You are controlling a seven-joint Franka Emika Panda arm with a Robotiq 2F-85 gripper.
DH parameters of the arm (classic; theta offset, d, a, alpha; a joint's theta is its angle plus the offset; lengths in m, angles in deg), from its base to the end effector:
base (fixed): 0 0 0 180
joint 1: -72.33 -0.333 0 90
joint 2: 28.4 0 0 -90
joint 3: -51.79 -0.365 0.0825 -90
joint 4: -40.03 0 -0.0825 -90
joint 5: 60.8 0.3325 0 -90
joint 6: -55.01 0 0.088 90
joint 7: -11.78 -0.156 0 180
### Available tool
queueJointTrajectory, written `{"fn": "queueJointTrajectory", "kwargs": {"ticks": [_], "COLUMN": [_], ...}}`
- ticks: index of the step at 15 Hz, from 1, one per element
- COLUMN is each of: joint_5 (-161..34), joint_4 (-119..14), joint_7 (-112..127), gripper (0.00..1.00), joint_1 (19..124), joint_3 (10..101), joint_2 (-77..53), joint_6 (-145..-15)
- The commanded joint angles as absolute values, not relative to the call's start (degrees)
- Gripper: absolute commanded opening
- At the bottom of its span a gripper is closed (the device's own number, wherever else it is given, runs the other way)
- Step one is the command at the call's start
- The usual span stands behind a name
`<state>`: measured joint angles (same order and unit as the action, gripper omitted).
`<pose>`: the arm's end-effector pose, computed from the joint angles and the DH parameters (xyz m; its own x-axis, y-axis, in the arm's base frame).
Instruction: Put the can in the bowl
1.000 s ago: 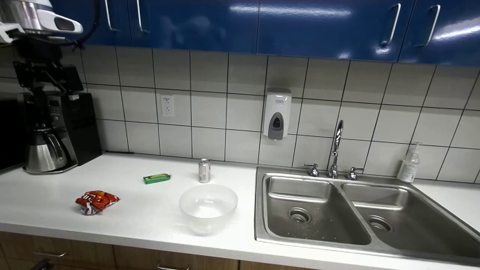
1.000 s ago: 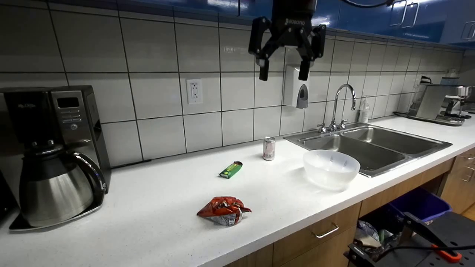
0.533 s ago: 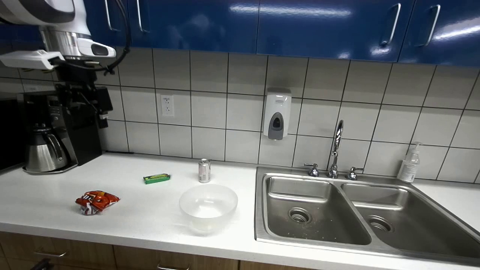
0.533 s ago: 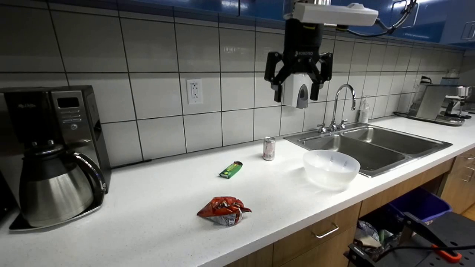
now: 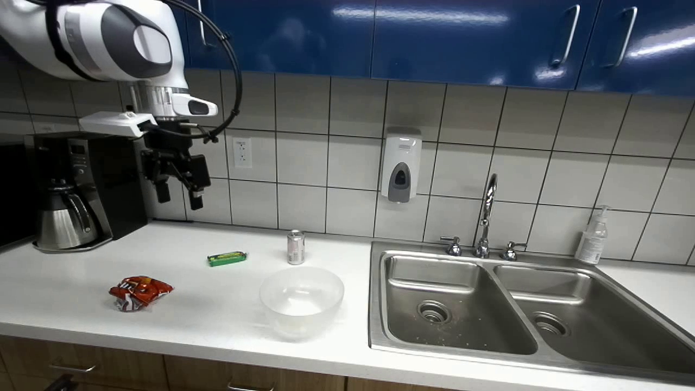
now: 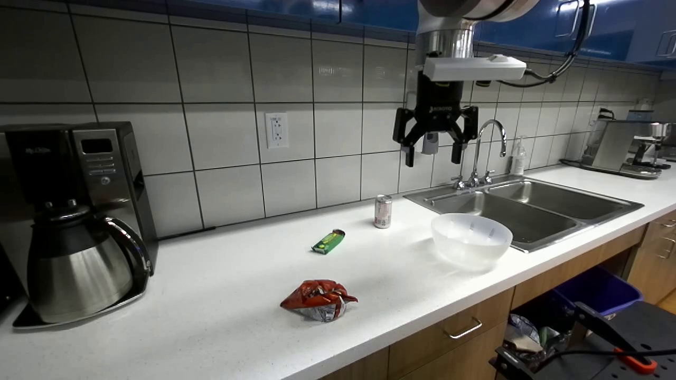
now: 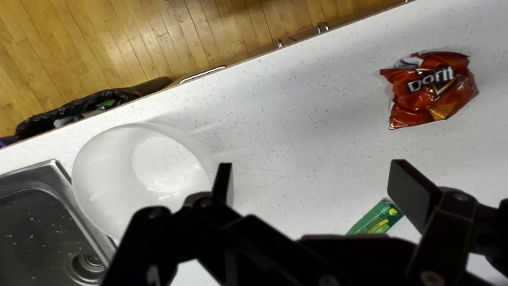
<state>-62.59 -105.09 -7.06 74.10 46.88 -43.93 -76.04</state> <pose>0.3821 0.0195 0.4044 0.9667 -0.2530 0.0377 -0.2543 -0.9664 0.0367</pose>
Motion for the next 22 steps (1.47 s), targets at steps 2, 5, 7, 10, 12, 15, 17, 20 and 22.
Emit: {"fn": "queueJointTrajectory", "kwargs": {"ticks": [2, 5, 7, 10, 12, 15, 17, 20, 22], "joint_5": [-68.0, -70.7, -71.6, -71.1, -70.2, -68.9, -68.1, -66.5, -66.0], "joint_4": [-102.4, -100.9, -99.3, -95.8, -93.1, -89.1, -86.4, -82.5, -80.0], "joint_7": [-6.0, -3.4, -1.0, 3.8, 6.9, 10.6, 12.2, 14.7, 16.0], "gripper": [1.00, 1.00, 1.00, 1.00, 1.00, 1.00, 1.00, 1.00, 1.00], "joint_1": [75.4, 75.6, 75.7, 75.7, 75.6, 75.5, 75.6, 76.0, 76.2], "joint_3": [48.2, 50.0, 51.6, 53.9, 55.0, 55.5, 55.4, 54.9, 54.9], "joint_2": [-38.6, -34.7, -31.4, -25.9, -22.3, -17.1, -13.8, -9.4, -6.9], "joint_6": [-79.9, -83.6, -86.0, -88.9, -90.6, -92.9, -93.9, -94.7, -95.2]}}
